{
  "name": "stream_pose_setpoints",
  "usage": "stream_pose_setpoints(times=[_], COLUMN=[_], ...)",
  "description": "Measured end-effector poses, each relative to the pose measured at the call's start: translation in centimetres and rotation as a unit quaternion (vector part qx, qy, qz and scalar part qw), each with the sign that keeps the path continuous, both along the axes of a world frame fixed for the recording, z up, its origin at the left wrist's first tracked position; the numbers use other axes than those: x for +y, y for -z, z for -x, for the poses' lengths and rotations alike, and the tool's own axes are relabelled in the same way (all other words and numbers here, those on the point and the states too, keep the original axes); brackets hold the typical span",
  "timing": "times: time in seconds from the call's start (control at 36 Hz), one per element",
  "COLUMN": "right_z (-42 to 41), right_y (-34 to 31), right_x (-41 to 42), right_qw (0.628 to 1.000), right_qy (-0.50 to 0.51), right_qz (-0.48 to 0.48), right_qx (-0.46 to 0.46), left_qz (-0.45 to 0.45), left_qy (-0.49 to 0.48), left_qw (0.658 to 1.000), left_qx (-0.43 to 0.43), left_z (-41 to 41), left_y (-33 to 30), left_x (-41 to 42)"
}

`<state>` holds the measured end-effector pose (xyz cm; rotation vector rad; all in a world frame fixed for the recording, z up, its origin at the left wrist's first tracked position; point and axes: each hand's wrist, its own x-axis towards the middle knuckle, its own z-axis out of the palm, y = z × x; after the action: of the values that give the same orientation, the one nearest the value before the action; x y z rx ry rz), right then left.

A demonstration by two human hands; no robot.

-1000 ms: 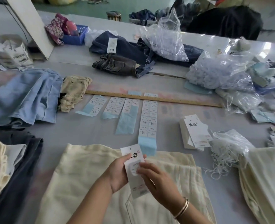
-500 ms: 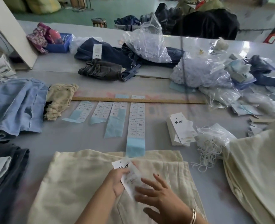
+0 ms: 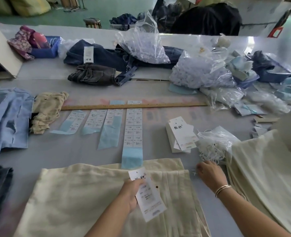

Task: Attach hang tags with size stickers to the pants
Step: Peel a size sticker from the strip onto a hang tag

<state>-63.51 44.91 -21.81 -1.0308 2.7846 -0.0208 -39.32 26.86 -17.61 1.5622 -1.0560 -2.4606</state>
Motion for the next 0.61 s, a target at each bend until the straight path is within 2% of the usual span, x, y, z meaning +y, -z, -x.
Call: stream_pose_setpoints(times=[0.14, 0.19, 0.25, 0.31, 0.39, 0.42, 0.47, 0.61], right_z=[0.2, 0.3, 0.9, 1.6, 2.7, 3.0, 3.4, 3.4], right_y=[0.5, 0.0, -1.0, -2.7, -5.0, -5.8, -7.5, -10.6], right_x=[-0.7, -1.0, -1.2, -1.2, -1.2, -1.1, -1.1, -1.2], right_qw=[0.999, 0.996, 0.956, 0.884, 0.778, 0.752, 0.728, 0.711], right_qy=[-0.016, 0.039, 0.142, 0.224, 0.253, 0.251, 0.232, 0.177], right_qz=[-0.022, 0.079, 0.249, 0.391, 0.545, 0.578, 0.617, 0.654], right_qx=[0.042, 0.012, -0.065, -0.125, -0.184, -0.192, -0.191, -0.187], left_qz=[0.026, 0.031, 0.037, 0.047, 0.058, 0.058, 0.056, 0.07], left_qy=[0.013, 0.006, 0.001, 0.005, 0.02, 0.024, 0.032, 0.057], left_qw=[1.0, 0.999, 0.999, 0.999, 0.998, 0.998, 0.998, 0.996], left_qx=[-0.013, -0.018, -0.023, -0.024, -0.023, -0.022, -0.018, -0.014], left_z=[0.0, -0.1, -0.1, 0.0, 0.2, 0.3, 0.5, 0.6], left_y=[0.5, 0.7, 0.9, 1.0, 1.0, 0.9, 0.7, 0.3], left_x=[-0.1, -0.3, -0.4, -0.5, -0.3, -0.1, 0.2, 0.9])
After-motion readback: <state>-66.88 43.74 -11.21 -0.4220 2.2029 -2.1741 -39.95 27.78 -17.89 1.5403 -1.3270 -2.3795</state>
